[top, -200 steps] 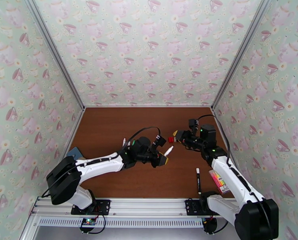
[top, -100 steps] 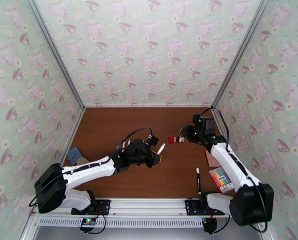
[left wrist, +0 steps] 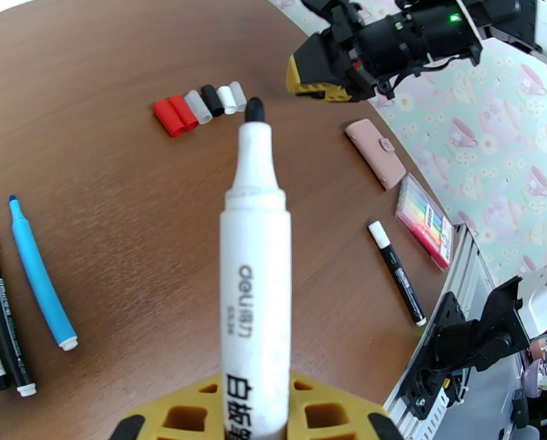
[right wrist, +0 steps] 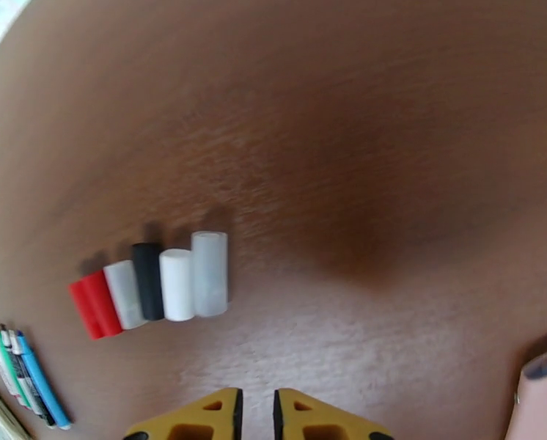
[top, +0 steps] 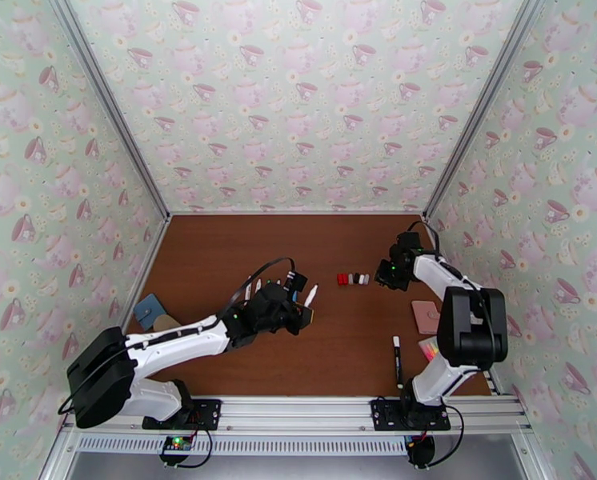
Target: Open the pen caps
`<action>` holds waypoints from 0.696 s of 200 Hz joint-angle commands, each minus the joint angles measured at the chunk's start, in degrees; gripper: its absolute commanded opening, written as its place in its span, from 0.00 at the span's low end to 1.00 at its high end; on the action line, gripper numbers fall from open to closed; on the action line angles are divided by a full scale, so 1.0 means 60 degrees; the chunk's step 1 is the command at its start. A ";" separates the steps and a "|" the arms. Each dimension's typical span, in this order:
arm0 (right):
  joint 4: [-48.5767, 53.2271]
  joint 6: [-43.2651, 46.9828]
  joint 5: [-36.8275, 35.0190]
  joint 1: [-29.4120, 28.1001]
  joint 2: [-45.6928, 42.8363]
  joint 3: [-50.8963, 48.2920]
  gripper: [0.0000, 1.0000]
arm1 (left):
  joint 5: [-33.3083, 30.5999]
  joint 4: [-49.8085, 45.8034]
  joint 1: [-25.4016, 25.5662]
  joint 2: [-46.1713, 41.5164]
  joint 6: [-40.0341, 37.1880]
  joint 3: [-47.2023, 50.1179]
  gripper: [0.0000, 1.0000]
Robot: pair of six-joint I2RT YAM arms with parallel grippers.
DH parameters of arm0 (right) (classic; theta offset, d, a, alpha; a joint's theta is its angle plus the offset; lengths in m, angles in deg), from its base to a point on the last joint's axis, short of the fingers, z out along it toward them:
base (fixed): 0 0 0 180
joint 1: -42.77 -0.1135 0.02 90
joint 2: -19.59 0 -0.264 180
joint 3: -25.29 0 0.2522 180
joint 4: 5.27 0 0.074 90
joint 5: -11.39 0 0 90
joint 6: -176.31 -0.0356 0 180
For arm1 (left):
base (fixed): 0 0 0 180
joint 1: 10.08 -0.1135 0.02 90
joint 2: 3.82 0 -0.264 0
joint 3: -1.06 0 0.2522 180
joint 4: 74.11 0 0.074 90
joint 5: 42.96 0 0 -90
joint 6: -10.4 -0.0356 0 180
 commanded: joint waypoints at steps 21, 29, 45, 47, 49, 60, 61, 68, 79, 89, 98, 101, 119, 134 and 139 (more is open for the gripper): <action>0.0178 0.0445 -0.0011 0.0018 0.0861 0.0944 0.13 | -0.0075 -0.0218 -0.0068 -0.0054 0.0047 -0.0065 0.07; 0.0135 0.0443 0.0013 0.0015 0.0968 0.0998 0.13 | -0.0065 -0.0252 -0.0072 -0.0063 0.0047 -0.0058 0.07; 0.0107 0.0413 0.0072 0.0018 0.1215 0.1146 0.13 | -0.0089 -0.0282 -0.0071 -0.0128 0.0042 -0.0034 0.07; 0.0103 0.0419 0.0094 0.0018 0.1246 0.1171 0.13 | -0.0089 -0.0279 -0.0072 -0.0121 0.0038 -0.0034 0.07; 0.0109 0.0413 0.0128 0.0018 0.1272 0.1192 0.14 | -0.0100 -0.0281 -0.0072 -0.0127 0.0034 -0.0034 0.07; 0.0078 0.0407 0.0201 0.0029 0.1426 0.1261 0.14 | -0.0073 -0.0286 -0.0087 -0.0119 0.0017 -0.0063 0.07; 0.0075 0.0402 0.0202 0.0024 0.1441 0.1276 0.14 | -0.0059 -0.0291 -0.0079 -0.0119 0.0017 -0.0063 0.07; 0.0012 0.0382 0.0217 0.0019 0.1523 0.1299 0.14 | -0.0045 -0.0322 -0.0075 -0.0092 -0.0008 -0.0120 0.07; -0.0112 0.0368 0.0319 0.0018 0.1634 0.1335 0.15 | 0.0069 -0.0353 -0.0072 -0.0042 -0.0040 -0.0197 0.07; -0.0125 0.0384 0.0489 0.0017 0.1763 0.1392 0.16 | 0.0143 -0.0365 -0.0072 0.0023 -0.0052 -0.0241 0.07; -0.0111 0.0389 0.0479 0.0019 0.1864 0.1422 0.17 | 0.0160 -0.0363 -0.0060 0.0095 -0.0048 -0.0289 0.07; -0.0105 0.0394 0.0437 0.0018 0.1897 0.1436 0.17 | 0.0160 -0.0371 -0.0065 0.0108 -0.0042 -0.0293 0.07; -0.0208 0.0368 0.0354 0.0020 0.1983 0.1378 0.18 | 0.0174 -0.0355 -0.0042 0.0163 -0.0027 -0.0325 0.07; -0.0261 0.0340 0.0448 0.0018 0.2029 0.1369 0.21 | 0.0217 -0.0355 -0.0042 0.0196 -0.0026 -0.0374 0.07; -0.0269 0.0336 0.0463 0.0026 0.2042 0.1369 0.21 | 0.0245 -0.0368 -0.0035 0.0217 -0.0019 -0.0384 0.07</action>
